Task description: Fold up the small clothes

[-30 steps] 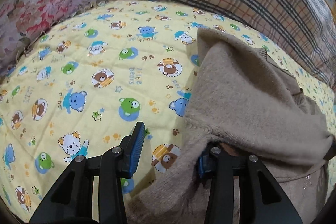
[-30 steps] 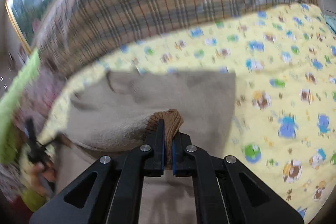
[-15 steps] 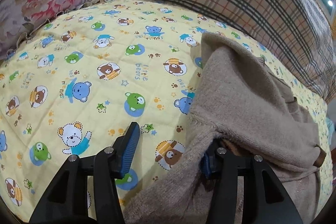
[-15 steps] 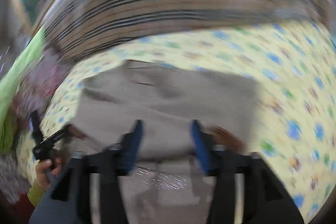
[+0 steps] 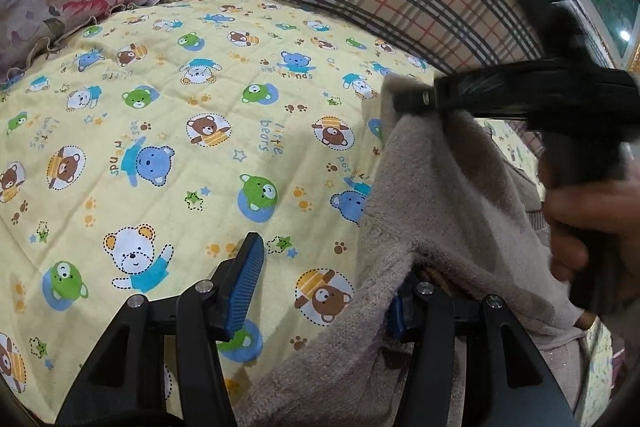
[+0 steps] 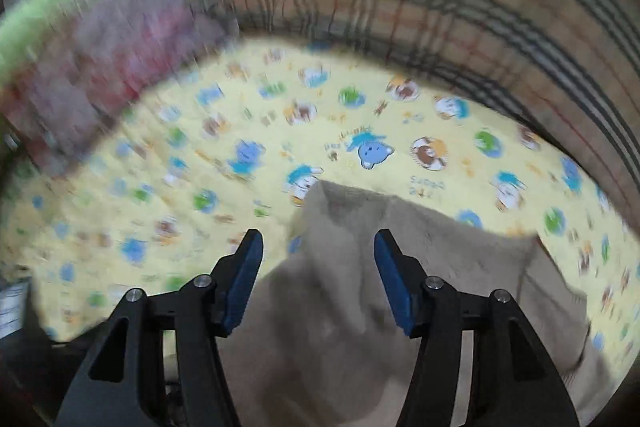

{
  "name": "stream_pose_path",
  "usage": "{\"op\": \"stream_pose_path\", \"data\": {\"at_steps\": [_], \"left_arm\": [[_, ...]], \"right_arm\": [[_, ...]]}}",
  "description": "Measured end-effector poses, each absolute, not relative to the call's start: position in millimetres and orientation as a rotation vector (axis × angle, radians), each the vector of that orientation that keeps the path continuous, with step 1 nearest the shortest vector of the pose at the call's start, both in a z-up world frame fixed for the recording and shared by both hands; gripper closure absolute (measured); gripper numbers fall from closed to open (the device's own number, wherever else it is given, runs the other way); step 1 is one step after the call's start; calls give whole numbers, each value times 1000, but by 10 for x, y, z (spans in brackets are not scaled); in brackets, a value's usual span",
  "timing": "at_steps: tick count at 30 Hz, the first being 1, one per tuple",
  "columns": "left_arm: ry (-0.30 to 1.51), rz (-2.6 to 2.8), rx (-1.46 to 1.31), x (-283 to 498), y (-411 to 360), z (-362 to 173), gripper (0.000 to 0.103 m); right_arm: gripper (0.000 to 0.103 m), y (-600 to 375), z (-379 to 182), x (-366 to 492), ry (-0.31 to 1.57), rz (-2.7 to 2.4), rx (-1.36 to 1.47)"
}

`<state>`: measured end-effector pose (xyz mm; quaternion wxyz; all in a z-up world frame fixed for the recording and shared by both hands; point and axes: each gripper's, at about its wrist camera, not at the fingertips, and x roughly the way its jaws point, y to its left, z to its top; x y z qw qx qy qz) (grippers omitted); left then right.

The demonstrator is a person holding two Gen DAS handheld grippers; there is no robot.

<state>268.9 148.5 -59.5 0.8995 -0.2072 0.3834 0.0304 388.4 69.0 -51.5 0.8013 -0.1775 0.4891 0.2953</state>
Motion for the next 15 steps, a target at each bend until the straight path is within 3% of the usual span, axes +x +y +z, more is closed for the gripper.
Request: {"op": "stream_pose_path", "data": {"at_steps": [3,6,9,15], "left_arm": [[783,77,-449,2662,1519,-592,49],[763,119,-489,2585,1595,-589,47],[764,129,-513,2543,1638,-589,47],[755,140,-529,2468,1671,-578,47]], "right_arm": [[93,637,-570,4070,1106,648,-283],[92,273,-593,4319,1133,755,173],[87,-73,-815,4432,1196,628,399],[82,-409,-461,4019,1034,569,332]]}}
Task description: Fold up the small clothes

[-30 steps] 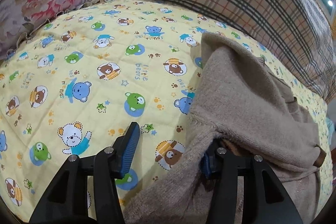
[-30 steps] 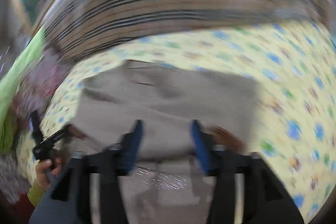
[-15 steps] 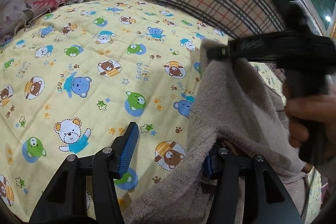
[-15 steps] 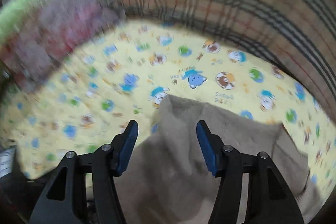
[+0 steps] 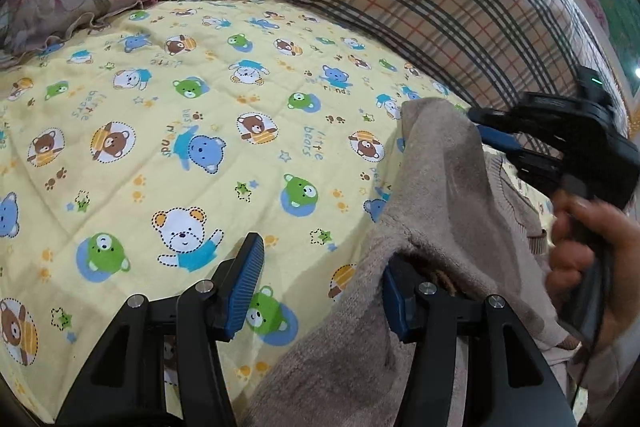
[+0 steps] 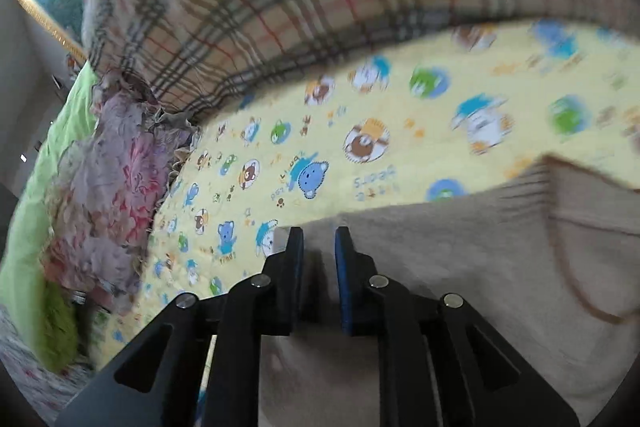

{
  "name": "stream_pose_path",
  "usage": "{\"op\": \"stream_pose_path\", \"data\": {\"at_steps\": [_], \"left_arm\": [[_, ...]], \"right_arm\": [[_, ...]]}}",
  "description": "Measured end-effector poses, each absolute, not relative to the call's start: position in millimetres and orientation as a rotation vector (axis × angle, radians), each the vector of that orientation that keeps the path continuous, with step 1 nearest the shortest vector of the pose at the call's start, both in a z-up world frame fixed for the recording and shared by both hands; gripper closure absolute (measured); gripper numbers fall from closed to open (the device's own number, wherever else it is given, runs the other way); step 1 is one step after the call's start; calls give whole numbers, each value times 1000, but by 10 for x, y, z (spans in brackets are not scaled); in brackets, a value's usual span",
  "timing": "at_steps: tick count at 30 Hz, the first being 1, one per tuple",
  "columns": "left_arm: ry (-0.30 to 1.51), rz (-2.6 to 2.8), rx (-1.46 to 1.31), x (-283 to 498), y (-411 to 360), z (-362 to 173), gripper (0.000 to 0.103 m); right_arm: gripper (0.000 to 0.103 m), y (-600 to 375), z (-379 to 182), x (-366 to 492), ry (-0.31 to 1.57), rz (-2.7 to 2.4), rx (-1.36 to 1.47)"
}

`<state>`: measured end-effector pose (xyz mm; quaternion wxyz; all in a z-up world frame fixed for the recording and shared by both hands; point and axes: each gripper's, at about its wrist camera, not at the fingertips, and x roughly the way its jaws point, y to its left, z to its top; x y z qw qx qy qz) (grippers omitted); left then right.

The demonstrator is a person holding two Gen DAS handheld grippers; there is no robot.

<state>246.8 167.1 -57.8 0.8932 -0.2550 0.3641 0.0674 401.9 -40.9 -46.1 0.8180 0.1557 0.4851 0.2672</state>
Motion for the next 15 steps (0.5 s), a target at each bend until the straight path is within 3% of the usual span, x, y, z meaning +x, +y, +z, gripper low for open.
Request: {"op": "stream_pose_path", "data": {"at_steps": [1,3,5,15], "left_arm": [[757,139,-532,2469,1674,-582,47],[761,130,-536,2470,1675,-580,46],[767,104,-551,2455,1691,-591,46],[781,38,-572,2308,1732,-426,39]], "right_arm": [[80,-497,-371,3928,1006,581,345],[63,-667,-257,3811,976,614,361],[55,-808,-192,3578,948,599,346],[54,-2774,-222,2331,941,136,322]]}}
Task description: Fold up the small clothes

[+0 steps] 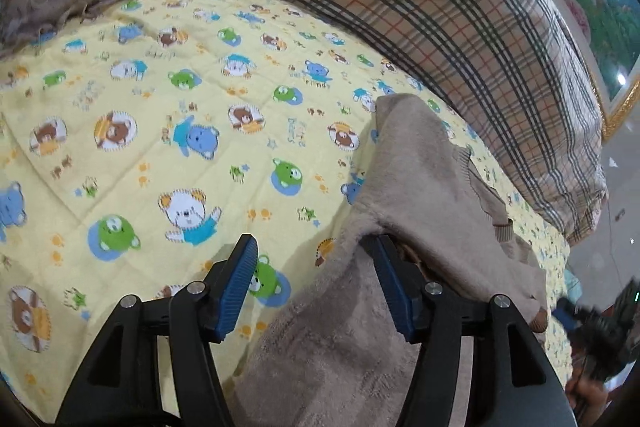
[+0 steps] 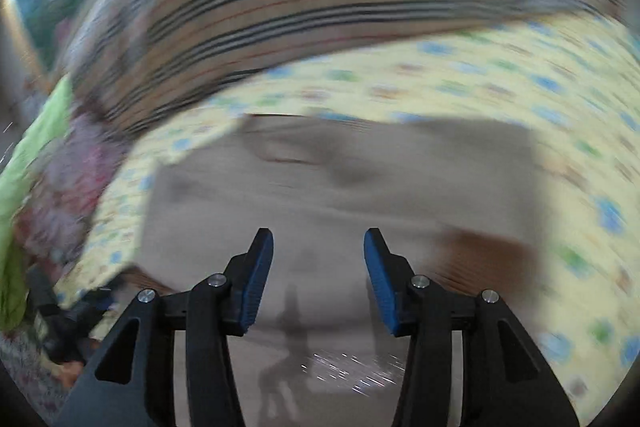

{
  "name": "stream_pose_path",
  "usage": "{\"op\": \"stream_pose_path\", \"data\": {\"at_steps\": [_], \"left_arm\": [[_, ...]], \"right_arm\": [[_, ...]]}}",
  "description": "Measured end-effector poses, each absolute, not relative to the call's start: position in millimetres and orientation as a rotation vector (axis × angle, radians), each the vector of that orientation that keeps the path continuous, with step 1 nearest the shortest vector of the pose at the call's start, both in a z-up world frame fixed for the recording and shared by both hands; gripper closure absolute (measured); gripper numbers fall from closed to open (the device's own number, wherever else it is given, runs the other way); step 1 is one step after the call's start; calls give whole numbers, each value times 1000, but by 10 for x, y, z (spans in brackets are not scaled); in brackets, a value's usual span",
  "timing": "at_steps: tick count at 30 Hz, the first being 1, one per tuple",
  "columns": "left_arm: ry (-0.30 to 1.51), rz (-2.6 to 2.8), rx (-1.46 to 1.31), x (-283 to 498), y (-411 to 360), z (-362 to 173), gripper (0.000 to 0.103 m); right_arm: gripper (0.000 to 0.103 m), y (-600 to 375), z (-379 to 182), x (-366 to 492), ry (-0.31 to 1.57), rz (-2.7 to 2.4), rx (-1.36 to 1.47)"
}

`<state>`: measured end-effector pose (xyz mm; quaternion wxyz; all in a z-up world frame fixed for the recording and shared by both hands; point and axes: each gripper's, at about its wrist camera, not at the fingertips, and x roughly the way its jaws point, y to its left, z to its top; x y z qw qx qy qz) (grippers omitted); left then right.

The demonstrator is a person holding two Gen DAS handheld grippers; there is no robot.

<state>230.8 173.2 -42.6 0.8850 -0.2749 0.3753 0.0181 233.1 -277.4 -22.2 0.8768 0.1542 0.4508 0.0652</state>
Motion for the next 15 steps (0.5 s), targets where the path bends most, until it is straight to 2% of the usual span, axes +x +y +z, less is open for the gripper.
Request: {"op": "stream_pose_path", "data": {"at_steps": [4,9,12,13,14,15], "left_arm": [[803,43,-507,2520,1651,-280,38],[849,76,-418,2887,1532,-215,35],[891,88,-379,3043,1489,-297,35],[906,90,-356,3089,1466,-329,35],[915,93,-339,3115,1446,-352,35],[918,96,-320,3133,1424,-373,35]], "right_arm": [[54,-3214,-378,2208,965,54,416],[50,-3233,-565,2383,1000,28,415],[51,-3192,-675,2467,1004,23,448],[58,-3159,-688,2496,1000,67,461],[90,-3127,-677,2513,1002,86,457],[95,-3108,-644,2502,997,98,456]]}}
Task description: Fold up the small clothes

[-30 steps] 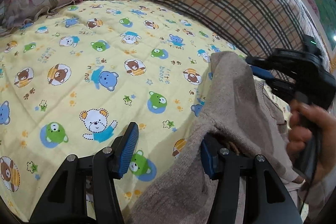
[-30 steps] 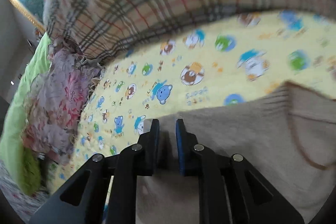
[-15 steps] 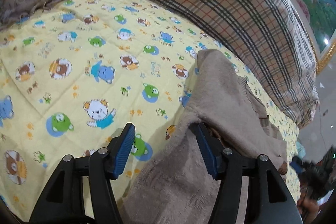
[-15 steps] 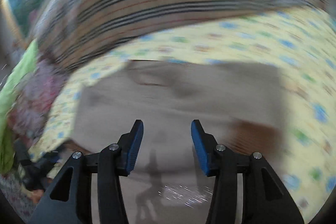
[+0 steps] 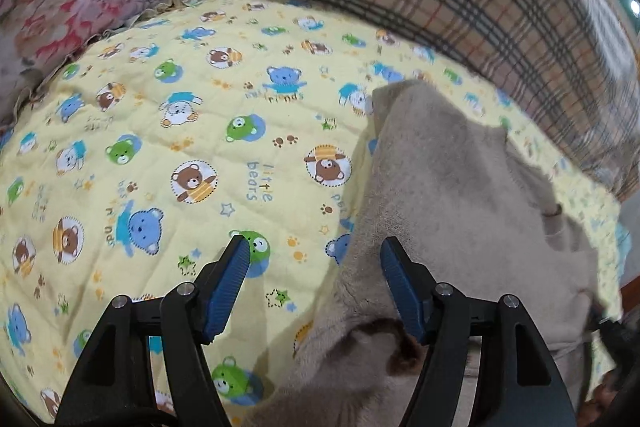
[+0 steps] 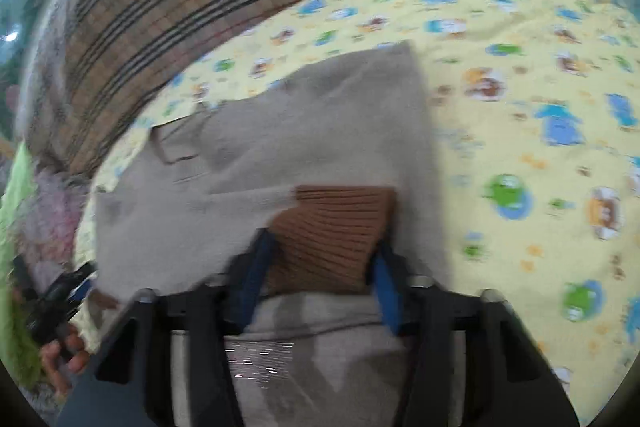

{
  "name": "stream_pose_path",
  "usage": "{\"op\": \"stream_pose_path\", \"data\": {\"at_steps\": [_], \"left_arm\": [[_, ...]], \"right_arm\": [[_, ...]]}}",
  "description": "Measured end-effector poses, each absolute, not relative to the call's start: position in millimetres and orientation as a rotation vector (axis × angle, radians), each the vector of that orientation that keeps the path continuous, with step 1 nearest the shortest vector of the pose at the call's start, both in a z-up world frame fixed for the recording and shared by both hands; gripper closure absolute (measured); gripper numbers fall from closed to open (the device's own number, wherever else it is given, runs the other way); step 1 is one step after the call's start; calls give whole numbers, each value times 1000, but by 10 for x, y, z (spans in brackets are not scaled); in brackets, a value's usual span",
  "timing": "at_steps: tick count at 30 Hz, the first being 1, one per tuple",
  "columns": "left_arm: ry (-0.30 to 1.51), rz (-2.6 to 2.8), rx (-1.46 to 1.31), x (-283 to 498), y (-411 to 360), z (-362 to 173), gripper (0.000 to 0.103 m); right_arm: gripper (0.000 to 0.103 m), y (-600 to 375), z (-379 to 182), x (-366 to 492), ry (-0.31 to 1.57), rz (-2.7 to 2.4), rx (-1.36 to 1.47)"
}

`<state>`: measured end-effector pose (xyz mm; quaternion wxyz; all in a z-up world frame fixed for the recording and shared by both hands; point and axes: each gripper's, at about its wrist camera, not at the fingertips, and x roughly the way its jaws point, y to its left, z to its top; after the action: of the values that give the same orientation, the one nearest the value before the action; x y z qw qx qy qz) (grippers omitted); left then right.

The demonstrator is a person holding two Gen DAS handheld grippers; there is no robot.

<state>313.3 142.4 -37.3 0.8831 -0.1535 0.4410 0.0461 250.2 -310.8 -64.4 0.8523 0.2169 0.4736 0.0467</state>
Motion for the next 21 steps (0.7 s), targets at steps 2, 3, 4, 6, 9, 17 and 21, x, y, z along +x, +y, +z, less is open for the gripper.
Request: {"op": "stream_pose_path", "data": {"at_steps": [2,3,4,6,9,17,21], "left_arm": [[918,111,-269,3144,1382,-412,34],[923,134,-236,3157,1357,-439,33],[933,158,-207,3168,1332,-471,33],[934,167,-184,3176,1296,-503,33],[939,180,-168,3182,1280,-494,33],[969,168,-154,3022,1317,-387,33],[986,164,-121,2762,1335,-350,33]], "right_arm": [[95,-3140,-411,2414,917,132,454],[96,-3186,-282,2349,873,139,460],[96,-3254,-202,2306,849,140,473],[97,-3360,-210,2321,874,121,476],[97,-3391,-444,2423,969,65,423],[97,-3278,-620,2430,1041,-39,302],[93,-3323,-486,2276,1034,-68,312]]}}
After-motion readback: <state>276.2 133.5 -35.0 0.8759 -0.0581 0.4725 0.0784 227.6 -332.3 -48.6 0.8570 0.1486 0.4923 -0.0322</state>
